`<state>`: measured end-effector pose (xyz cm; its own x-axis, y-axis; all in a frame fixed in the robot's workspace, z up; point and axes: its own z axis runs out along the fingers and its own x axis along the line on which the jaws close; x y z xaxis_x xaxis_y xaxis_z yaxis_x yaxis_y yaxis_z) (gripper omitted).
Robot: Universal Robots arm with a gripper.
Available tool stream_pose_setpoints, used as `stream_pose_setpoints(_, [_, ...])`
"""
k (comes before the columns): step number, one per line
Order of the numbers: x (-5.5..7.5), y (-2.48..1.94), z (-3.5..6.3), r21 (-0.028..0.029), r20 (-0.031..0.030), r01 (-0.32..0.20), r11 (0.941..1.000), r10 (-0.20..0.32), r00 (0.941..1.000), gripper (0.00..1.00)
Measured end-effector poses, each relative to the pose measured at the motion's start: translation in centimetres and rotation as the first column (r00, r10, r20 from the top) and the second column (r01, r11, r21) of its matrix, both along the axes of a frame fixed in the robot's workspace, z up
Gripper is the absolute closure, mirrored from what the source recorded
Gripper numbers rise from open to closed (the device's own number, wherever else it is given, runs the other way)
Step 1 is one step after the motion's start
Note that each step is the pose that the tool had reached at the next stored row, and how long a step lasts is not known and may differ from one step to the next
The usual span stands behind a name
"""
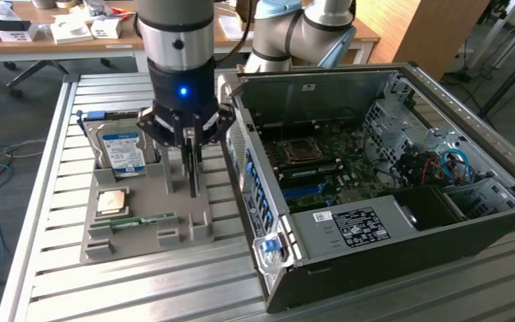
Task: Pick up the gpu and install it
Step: 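Pick up the gpu and move the gpu toward the slot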
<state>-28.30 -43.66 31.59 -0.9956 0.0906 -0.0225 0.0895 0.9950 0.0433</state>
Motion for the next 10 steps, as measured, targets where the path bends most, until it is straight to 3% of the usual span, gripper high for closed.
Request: stream_pose_setpoints(10, [0.0,0.00,3.66,0.0000,0.0000,0.000,1.0000,0.000,1.0000,0.73])
